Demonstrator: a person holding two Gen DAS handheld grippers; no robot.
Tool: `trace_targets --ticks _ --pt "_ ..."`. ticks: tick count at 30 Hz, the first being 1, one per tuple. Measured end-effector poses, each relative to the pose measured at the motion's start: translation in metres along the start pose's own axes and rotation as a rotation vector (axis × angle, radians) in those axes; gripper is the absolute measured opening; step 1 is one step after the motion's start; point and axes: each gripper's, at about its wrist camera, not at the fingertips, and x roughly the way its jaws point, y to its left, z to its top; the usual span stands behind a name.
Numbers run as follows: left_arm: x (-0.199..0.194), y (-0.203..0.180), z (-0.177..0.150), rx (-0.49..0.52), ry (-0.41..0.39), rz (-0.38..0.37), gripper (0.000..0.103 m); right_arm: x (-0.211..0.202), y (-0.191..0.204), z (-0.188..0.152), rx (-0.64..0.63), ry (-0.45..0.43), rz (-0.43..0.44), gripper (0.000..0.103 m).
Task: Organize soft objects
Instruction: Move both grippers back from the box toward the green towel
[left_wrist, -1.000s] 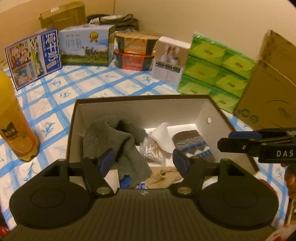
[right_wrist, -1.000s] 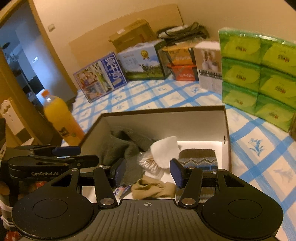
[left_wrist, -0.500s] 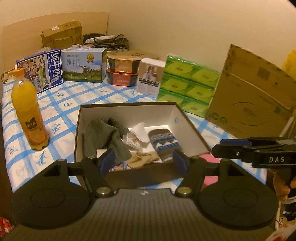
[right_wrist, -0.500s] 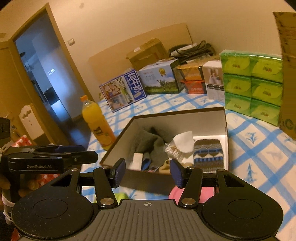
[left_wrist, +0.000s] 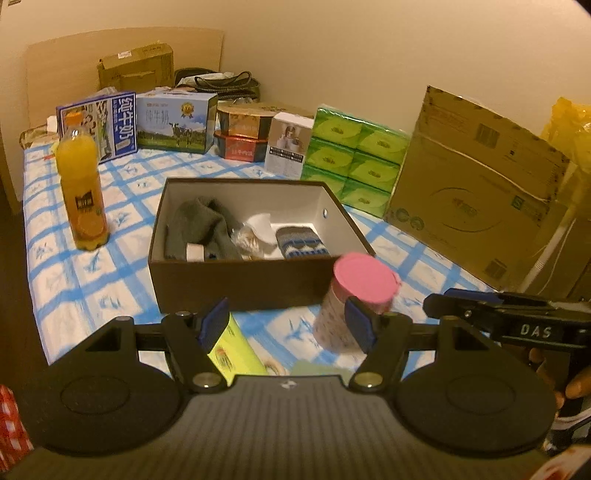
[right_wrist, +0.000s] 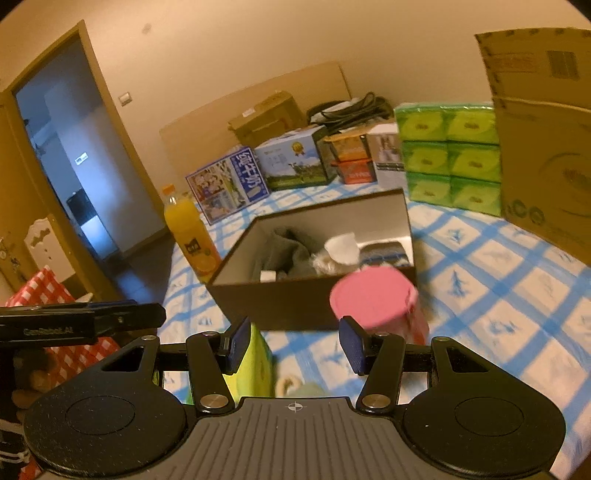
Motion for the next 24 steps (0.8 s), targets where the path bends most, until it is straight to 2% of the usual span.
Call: trace_targets --ticks 12,24 --pt "-0.021 -0.022 -0.064 -0.043 0.058 0.011 0.066 -0.029 0.007 -0.065 0.072 0.04 -0.059 0.053" --pt "-0.003 -0.038 -0.114 -0.048 0.142 0.009 0.065 -0.033 -0.001 -0.108 0.066 0.093 -0.13 0.053"
